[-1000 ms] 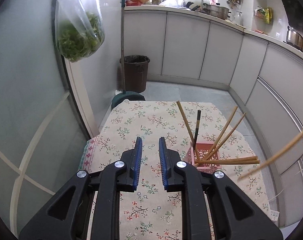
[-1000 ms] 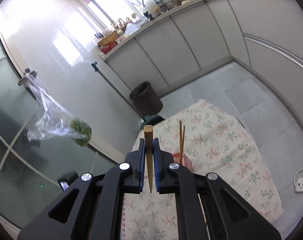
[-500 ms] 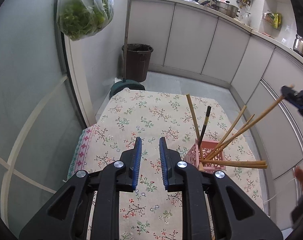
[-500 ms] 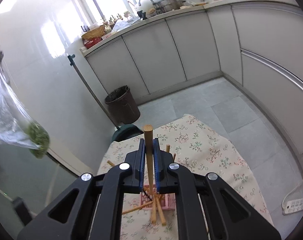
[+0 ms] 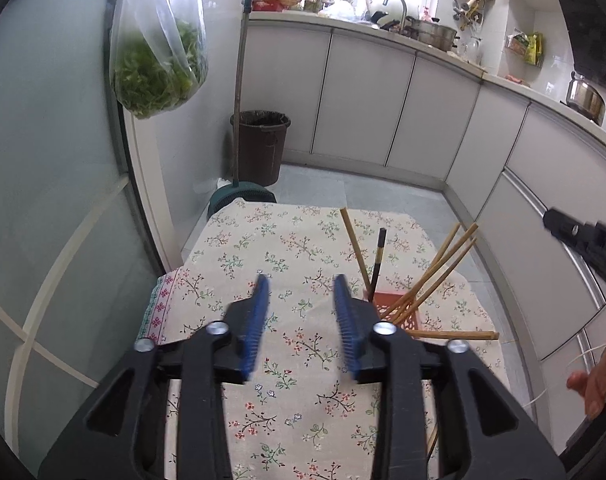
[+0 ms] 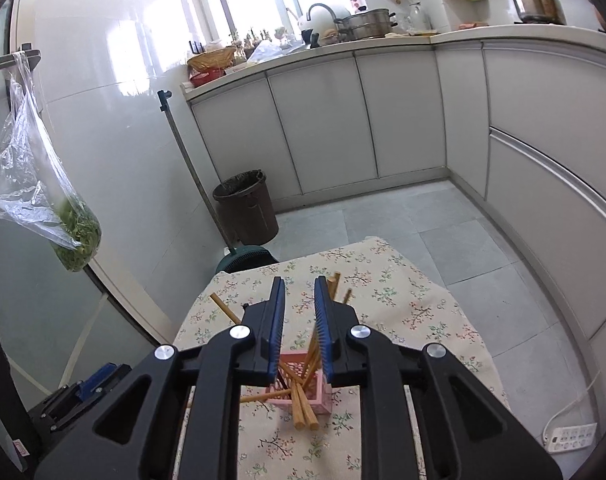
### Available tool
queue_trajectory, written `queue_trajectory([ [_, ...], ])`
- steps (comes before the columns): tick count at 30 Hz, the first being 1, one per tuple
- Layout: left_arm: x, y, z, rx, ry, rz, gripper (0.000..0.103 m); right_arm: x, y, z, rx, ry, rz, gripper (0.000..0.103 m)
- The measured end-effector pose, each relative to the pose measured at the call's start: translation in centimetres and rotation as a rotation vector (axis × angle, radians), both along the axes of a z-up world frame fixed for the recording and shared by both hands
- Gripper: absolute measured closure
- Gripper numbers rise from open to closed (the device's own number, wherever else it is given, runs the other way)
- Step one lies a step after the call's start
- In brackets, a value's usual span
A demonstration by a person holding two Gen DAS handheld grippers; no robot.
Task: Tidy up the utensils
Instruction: 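Withdraw both tools from the holder toward the last chopsticks on the cloth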
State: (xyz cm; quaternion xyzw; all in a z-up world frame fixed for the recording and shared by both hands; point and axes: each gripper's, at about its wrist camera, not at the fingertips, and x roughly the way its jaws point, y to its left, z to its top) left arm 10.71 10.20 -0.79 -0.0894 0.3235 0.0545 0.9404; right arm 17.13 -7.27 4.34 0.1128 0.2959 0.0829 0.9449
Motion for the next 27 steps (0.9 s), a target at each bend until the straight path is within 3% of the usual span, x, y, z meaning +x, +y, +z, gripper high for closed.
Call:
queue_trajectory([
  [2, -0.4, -0.2, 0.5, -0.003, -0.024, -0.003, 0.057, -0.7, -0.1, -0.4, -0.020, -0.005, -0.008, 0.070],
  [9, -1.3, -2.3, 0.7, 0.028, -0.043, -0.041, 0.040, -3.3, 0.2, -2.5, -0.098, 0.019, -0.024, 0.061],
  [13, -1.9, -3.5, 0.6, 0.043, -0.058, -0.061, 0.027, -4.3, 0.0, -3.1, -0.128, 0.006, -0.055, 0.042],
  [27, -2.9, -6.4, 0.1, 0.075, -0.056, -0.122, 0.022, -7.0, -2.5, -5.1, -0.124, 0.036, -0.130, 0.025],
])
